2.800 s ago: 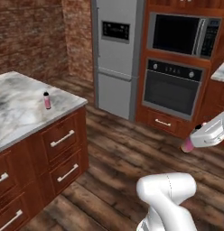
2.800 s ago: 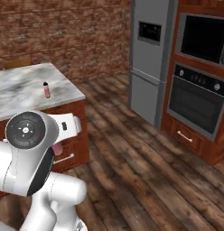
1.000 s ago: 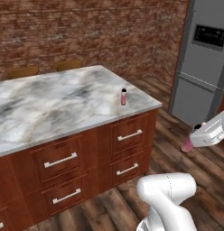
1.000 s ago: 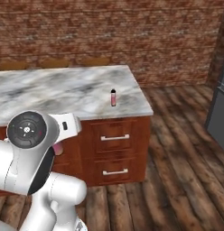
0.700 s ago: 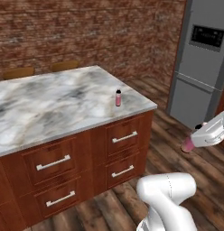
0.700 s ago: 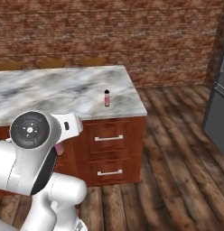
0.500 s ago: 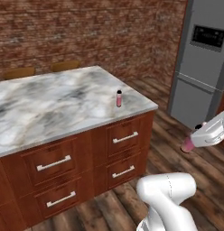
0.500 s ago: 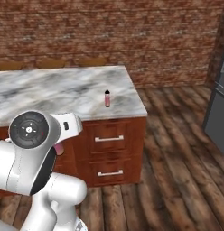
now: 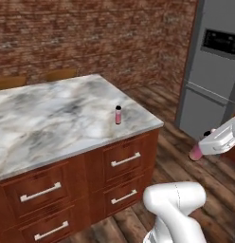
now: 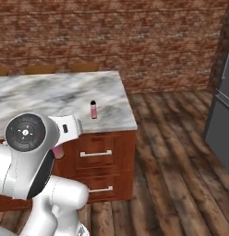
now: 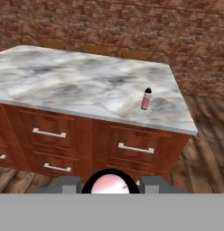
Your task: Move the drinks to the dining counter.
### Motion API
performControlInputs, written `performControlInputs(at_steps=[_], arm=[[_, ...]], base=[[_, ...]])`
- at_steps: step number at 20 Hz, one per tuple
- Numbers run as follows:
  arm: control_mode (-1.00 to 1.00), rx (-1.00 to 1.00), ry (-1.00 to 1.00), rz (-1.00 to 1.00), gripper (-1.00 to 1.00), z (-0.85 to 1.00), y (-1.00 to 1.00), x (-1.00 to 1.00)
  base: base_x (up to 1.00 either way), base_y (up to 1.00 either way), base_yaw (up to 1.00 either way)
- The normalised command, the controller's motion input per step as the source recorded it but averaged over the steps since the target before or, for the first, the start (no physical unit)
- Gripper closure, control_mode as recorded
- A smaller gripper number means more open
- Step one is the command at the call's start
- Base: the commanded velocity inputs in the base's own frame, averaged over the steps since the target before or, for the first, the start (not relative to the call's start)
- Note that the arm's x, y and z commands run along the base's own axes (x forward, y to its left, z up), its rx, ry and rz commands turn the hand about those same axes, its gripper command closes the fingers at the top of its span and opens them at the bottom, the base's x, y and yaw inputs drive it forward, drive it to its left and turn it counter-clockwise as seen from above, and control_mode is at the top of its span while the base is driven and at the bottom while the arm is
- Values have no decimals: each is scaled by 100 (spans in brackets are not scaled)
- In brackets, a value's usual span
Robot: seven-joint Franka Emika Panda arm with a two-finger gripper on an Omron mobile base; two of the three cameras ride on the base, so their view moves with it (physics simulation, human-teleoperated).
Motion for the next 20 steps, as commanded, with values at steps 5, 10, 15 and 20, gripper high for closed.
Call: performControlInputs(at_steps=[5,10,15,20], arm=[[100,0,0,0,100,0,0,0],[100,0,0,0,100,0,0,0],[100,0,0,0,100,0,0,0],[100,0,0,0,100,0,0,0]], base=[[75,-53,2],[67,-3,15],[54,0,25],[54,0,31]])
